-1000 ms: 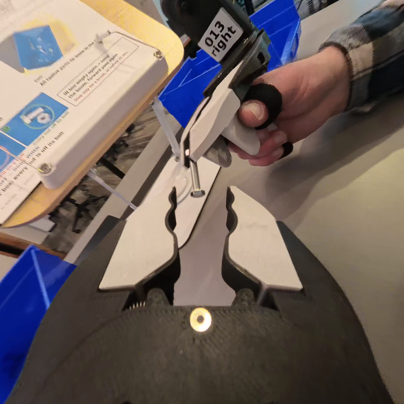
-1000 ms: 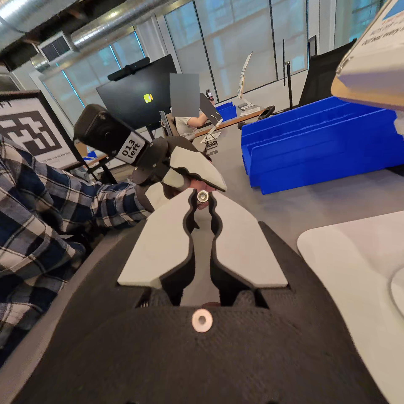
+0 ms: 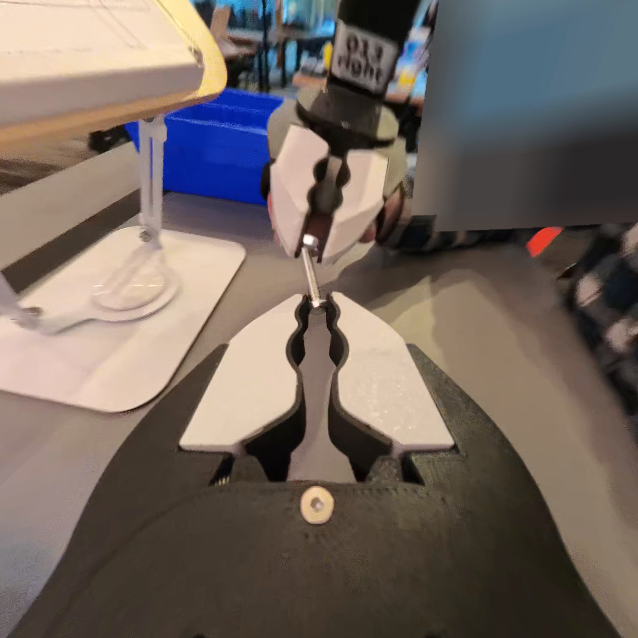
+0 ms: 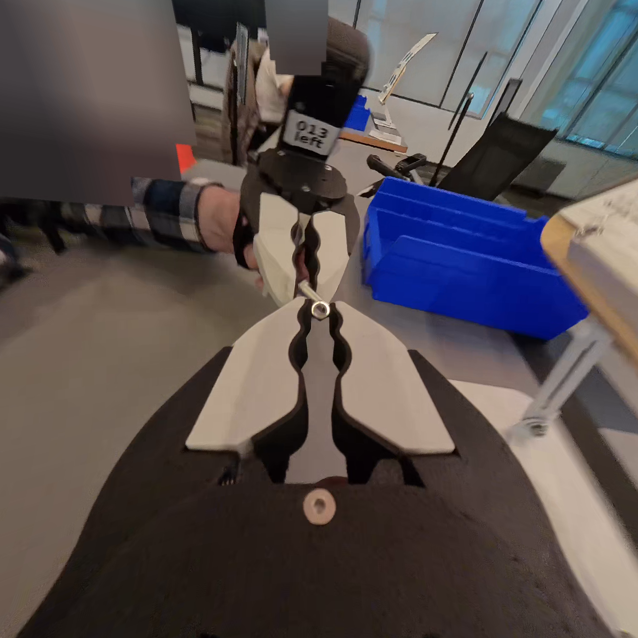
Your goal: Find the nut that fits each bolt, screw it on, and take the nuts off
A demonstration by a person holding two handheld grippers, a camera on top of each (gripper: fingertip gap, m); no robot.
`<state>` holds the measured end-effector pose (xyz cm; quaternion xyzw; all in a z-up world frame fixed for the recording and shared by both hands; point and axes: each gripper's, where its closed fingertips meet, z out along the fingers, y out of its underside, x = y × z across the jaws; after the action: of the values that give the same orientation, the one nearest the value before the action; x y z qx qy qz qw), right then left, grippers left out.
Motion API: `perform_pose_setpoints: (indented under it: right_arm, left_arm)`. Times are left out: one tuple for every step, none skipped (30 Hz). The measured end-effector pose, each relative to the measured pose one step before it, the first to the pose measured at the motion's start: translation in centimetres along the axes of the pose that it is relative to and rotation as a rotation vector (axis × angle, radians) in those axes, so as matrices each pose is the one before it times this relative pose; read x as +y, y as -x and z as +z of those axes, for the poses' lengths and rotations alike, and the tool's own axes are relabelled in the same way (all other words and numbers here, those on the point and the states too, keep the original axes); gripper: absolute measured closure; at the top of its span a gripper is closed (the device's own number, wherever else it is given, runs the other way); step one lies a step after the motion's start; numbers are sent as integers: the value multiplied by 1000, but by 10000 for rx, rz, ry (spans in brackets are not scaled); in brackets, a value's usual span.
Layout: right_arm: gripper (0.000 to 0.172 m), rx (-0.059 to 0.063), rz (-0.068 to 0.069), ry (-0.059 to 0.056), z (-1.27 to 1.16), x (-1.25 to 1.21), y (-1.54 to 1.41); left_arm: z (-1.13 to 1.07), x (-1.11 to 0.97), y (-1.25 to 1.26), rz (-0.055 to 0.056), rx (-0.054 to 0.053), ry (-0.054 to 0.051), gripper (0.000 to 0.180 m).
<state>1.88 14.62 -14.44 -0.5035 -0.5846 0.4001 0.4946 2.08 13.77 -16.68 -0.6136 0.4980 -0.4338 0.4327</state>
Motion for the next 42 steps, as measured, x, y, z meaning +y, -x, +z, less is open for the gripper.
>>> perform_pose_setpoints:
  right_arm:
    - [161,128,-672,223,-21,-50,189]
    - [161,95,-430,238,-21,10,58]
    - [161,36,-159,108,-36,-71,0]
    - [161,25,21,-46,-47,-128,-44]
    - [161,31,99,-59,-20,-34,-88]
    - [161,42,102,6,18,96,-111]
    - [161,57,96,17,15,85,-131]
    - [161,87,114,-60,-87,-113,-209]
    - [161,91,146,-138,-250,-372,-295]
    - [161,111,90,-137,-413,-584,-408]
    - [161,224,-33,-61,-624,-735,-613]
    - [161,338,-133,-22,-835,-909,-844]
    - [161,389,-192,8,-1056,-1005,-1019]
    - [161,491,-212,119,-1264,-915,-1301]
    - [161,646,-218,157,-1510,-815,-1654]
    - [161,673,-122,152,-1688,-685,-1890]
    - [161,565,56,298,-1680,-320,-1971]
    - [161,523,118,504,-1660,197,-2041]
    - [161,567,74,616,-1620,630,-2103]
    - [161,483,148,706,-1463,1067,-2001]
    - [161,558,214,717,-1281,1380,-2083]
    - [161,768,142,579,-1085,1426,-2281]
    - [161,595,155,527,-706,1511,-1989]
    - [161,125,293,655,-267,1740,-1265]
    - [161,101,326,651,-32,1752,-1133]
    - [161,441,216,553,125,1640,-1513]
    - [161,418,137,723,381,1848,-1386]
    - [160,100,90,705,604,1732,-743]
    - [161,-39,153,391,672,1184,-400]
    - [161,-119,227,310,679,932,-174]
    - [161,-258,152,462,715,994,169]
    - [161,-260,23,557,758,1023,312]
    - [161,-118,-5,503,762,901,158]
    - [161,-204,46,512,792,909,275]
    - [160,-385,44,512,838,887,538]
    - [161,-223,35,314,803,566,316]
    - [161,-19,81,250,710,428,-5]
    - [159,-46,80,313,639,470,21]
    - [140,-32,95,321,544,422,19]
    - [119,192,102,230,356,255,-297]
    - [113,297,45,101,121,103,-423]
    - [113,185,16,-3,-121,-28,-244]
  left_arm:
    - [-180,-310,-357,-582,577,-341,171]
    - [-132,-66,-194,-449,419,-139,171]
    - [-176,-154,158,-168,37,-193,171]
    - [-103,-77,119,-121,15,-77,171]
    - [-42,2,77,13,-34,-8,171]
    - [-50,-71,161,52,-128,-50,171]
    - [-52,-51,210,39,-146,-42,171]
    - [-32,149,169,37,-95,82,171]
    - [-19,237,218,101,-147,120,171]
    - [-46,28,105,44,-70,-14,171]
    - [-42,-81,63,10,-32,-56,171]
    - [-20,-49,22,61,-40,4,171]
    - [12,37,-23,72,-19,70,171]
    - [-14,-54,56,37,-67,-14,171]
    - [-23,-79,49,-9,-42,-45,171]
    - [-39,-20,24,4,-16,-5,171]
    - [-61,-17,12,33,-17,14,171]
    - [-71,-120,28,28,-39,-50,171]
    - [-69,-166,-29,6,-1,-70,171]
    - [-42,-87,5,22,-17,-7,171]
    - [-6,-36,32,29,-39,6,171]
    - [27,-43,-30,-12,19,-14,171]
    - [77,3,-28,-14,22,8,171]
    - [112,33,35,12,-45,23,171]
    - [152,52,-7,-2,-8,30,171]
    - [151,48,-75,-26,49,22,171]
    - [138,69,-38,-10,17,27,171]
    - [93,61,6,5,-22,28,171]
    - [71,55,5,6,-13,30,171]
    - [20,9,20,-4,-11,4,171]
    - [-16,-33,39,-3,-22,-20,171]
    - [-37,-10,46,5,-22,-4,171]
    - [-54,-12,39,6,-22,-10,171]
    - [-72,-46,17,-19,-4,-48,171]
    - [-78,-17,5,-15,4,-15,171]
    - [-54,50,43,25,-31,32,171]
    - [-52,46,49,32,-47,25,171]
    - [-30,36,19,19,-23,13,171]
    - [-37,5,12,12,-16,4,171]
    - [-45,-30,79,-7,-49,-31,171]
    - [-63,-43,74,-18,-28,-31,171]
    - [-69,-21,57,4,-31,-27,171]
